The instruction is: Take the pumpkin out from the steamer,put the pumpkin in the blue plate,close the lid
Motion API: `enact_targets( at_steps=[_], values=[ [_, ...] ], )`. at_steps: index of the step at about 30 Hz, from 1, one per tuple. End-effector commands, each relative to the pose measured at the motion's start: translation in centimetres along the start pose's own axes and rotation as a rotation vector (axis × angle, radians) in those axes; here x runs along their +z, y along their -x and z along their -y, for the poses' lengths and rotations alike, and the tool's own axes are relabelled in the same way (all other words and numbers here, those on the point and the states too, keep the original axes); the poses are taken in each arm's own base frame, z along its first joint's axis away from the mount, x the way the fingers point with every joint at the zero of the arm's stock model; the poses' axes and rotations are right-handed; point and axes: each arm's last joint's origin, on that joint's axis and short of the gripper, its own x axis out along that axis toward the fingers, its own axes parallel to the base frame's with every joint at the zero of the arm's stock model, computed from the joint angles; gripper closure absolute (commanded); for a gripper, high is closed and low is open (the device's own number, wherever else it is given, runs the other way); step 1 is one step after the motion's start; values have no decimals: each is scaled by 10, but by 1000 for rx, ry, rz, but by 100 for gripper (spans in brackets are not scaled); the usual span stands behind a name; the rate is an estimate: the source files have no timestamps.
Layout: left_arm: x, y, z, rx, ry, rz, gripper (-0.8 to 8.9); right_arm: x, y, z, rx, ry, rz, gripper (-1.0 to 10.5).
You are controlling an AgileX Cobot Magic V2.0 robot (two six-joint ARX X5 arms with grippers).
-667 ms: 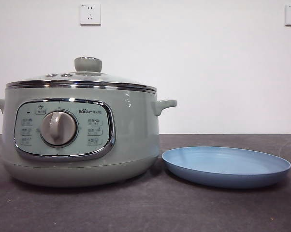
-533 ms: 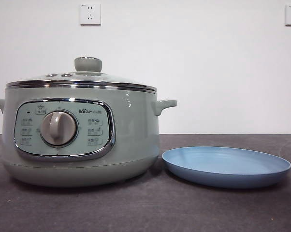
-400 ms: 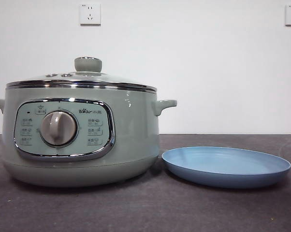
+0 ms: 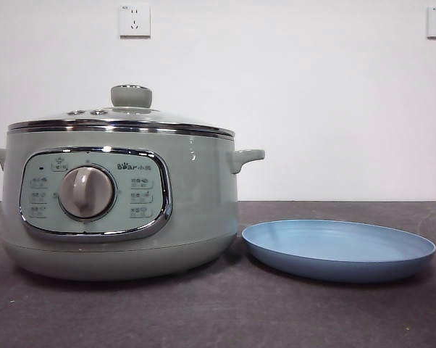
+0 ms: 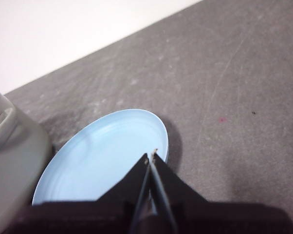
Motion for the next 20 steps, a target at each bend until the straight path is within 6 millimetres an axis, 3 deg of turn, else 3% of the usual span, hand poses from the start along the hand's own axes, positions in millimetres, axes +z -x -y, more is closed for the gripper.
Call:
enact_targets(
  at_steps=[1,9,20],
  values=[
    [14,4,6,-12,5,17,822,13,3,-6,9,-2,23,958],
    [55,1,22,3,-47,-16,822,50,7,-22,13,23,43,958],
    [123,-17,46,-53,-115,-37,822,120,10,-52,31,205,111,949]
  ],
)
